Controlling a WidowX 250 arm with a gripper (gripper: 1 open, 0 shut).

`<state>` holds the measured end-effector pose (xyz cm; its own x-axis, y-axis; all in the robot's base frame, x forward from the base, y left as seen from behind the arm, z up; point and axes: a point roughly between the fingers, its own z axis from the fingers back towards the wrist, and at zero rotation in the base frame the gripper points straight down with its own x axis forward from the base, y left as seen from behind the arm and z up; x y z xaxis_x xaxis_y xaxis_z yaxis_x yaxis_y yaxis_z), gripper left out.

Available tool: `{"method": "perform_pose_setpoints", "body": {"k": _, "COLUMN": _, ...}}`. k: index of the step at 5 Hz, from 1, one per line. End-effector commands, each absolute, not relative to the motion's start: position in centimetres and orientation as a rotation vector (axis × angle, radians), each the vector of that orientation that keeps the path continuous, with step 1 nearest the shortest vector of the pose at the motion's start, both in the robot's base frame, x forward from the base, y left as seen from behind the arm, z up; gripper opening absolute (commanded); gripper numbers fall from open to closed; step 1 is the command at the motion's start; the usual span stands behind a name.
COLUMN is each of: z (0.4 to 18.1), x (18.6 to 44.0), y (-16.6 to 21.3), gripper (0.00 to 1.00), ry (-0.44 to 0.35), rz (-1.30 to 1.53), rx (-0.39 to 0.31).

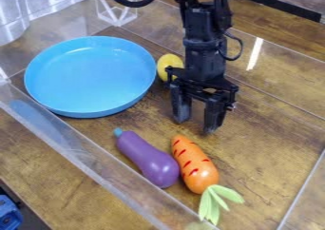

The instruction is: Move the carrot to the right side

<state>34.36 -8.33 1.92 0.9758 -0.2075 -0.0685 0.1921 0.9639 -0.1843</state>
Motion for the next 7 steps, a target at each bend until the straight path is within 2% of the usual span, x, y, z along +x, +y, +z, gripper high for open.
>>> {"method": "perform_pose_setpoints", "body": {"k": 1, "z": 1.0, "x": 32.6, "y": -10.1, "gripper": 0.00, "ry": 0.129, "rz": -0.275, "rx": -0.179}}
{"method": "perform_pose_setpoints", "body": {"k": 7, "z": 0.8, "x": 31.5, "y": -10.3, "gripper": 0.00, "ry": 0.129, "rz": -0.304, "rx": -0.184}}
